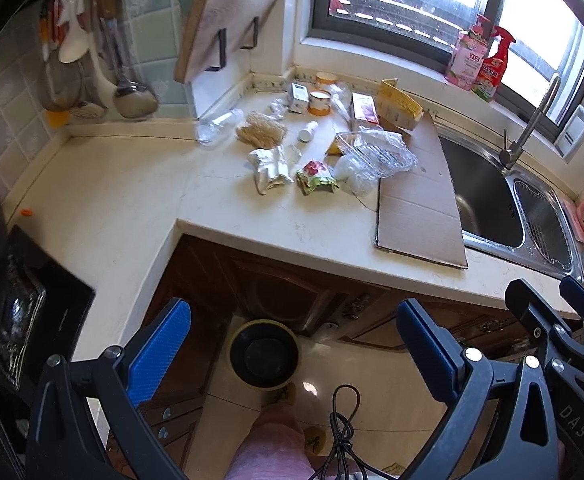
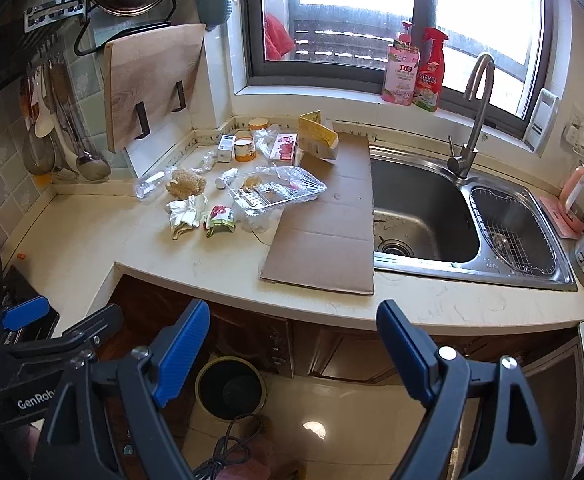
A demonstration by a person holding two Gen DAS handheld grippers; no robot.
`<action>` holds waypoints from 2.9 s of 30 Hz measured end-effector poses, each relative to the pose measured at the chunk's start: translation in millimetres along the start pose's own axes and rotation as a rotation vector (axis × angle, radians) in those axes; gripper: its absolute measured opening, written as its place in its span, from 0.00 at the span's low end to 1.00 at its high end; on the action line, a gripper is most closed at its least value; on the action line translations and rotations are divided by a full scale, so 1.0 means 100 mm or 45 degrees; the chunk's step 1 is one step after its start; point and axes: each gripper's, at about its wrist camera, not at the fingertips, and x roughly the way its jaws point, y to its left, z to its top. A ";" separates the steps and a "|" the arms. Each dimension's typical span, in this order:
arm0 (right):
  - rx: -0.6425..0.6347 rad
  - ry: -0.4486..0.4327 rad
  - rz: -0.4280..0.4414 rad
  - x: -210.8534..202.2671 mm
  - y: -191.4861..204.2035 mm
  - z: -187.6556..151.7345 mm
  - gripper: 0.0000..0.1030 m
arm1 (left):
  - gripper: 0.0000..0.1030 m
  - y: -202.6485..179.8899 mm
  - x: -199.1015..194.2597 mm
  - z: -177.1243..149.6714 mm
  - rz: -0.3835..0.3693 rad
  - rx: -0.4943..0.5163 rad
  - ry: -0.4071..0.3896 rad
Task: Collect trash
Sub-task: 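Grasp the white tissue with the left tool while the right tool grasps the green wrapper, then carry tissue and wrapper down over the black bin and open both tools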
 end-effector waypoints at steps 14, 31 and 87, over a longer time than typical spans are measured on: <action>0.088 0.231 0.319 1.30 0.19 0.59 0.76 | 0.99 0.57 1.18 1.07 -0.199 -0.036 0.074; 0.577 0.374 0.639 2.86 0.55 0.67 0.41 | 0.70 0.83 2.58 1.67 -0.306 -0.085 0.270; -0.012 0.436 0.728 1.73 0.78 -1.06 0.05 | 0.20 1.10 1.32 -0.77 -0.185 -0.212 0.199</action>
